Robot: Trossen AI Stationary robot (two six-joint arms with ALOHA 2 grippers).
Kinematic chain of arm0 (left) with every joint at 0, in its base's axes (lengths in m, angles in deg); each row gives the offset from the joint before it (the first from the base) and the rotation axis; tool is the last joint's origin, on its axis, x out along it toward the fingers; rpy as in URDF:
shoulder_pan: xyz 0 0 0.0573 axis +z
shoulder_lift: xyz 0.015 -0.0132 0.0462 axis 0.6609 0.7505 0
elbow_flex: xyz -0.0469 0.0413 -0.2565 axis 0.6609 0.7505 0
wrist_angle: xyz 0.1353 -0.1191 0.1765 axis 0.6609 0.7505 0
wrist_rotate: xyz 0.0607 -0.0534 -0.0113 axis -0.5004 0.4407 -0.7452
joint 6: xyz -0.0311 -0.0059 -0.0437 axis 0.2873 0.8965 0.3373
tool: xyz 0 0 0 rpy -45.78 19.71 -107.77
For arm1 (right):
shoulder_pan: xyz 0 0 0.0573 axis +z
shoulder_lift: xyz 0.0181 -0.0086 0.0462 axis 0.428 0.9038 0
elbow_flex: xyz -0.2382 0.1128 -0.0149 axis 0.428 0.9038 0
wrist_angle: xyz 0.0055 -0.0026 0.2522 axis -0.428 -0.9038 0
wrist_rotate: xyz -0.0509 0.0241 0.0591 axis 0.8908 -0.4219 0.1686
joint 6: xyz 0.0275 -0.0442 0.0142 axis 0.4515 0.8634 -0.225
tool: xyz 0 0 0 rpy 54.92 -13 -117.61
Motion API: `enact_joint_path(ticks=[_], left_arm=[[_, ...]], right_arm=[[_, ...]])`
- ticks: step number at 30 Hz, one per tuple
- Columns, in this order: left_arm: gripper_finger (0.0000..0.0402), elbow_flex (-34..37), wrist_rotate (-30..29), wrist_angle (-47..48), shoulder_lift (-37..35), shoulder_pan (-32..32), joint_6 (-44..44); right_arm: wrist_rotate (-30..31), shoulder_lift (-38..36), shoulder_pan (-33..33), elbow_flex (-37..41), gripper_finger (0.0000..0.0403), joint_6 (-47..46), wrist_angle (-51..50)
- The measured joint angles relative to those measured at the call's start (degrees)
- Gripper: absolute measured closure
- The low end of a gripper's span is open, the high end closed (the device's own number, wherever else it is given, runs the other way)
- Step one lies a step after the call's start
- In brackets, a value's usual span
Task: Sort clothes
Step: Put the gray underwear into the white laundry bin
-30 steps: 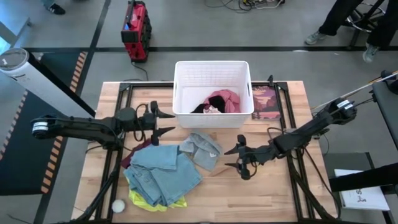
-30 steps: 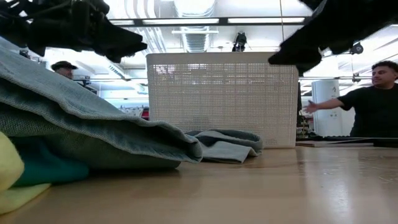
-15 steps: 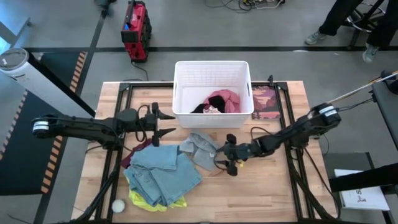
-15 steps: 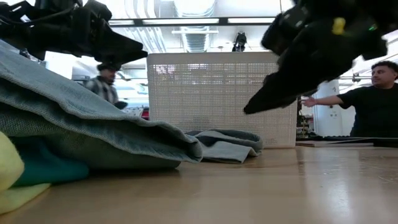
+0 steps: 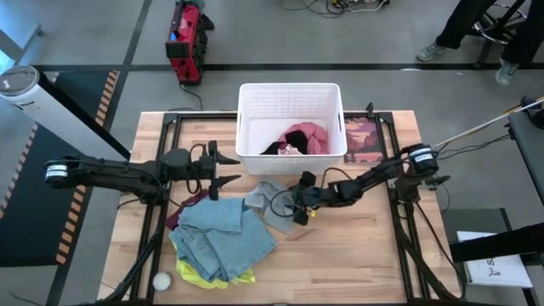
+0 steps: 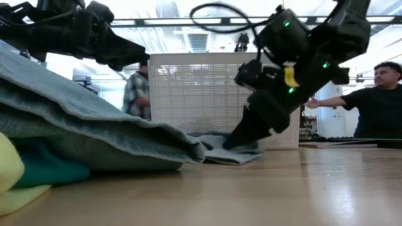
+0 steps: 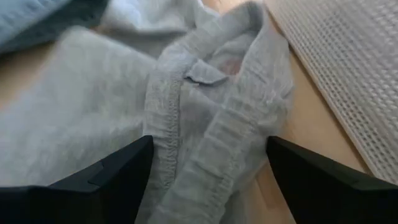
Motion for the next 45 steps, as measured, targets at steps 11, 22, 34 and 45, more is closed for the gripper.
enact_joint_path(ticks=[11, 22, 34, 45], left_arm=[[0.0208, 0.0, -0.33, -0.07, 0.65, 0.0, -0.04], [0.024, 0.0, -0.55, 0.01, 0.65, 0.0, 0.16], [0.0263, 0.0, -0.55, -0.19, 0.65, 0.0, 0.19], [0.0305, 0.0, -0.57, -0.11, 0.65, 0.0, 0.31]], right_arm=[[0.77, 7.17, -0.44, -7.48, 0.0269, 3.84, -2.2], [2.78, -6.19, -0.46, -9.1, 0.0397, 11.1, -22.9], [3.34, -26.64, 0.78, -9.32, 0.0402, 19.23, -23.37], [12.88, -36.74, -0.97, -16.25, 0.0403, 33.47, -18.64]])
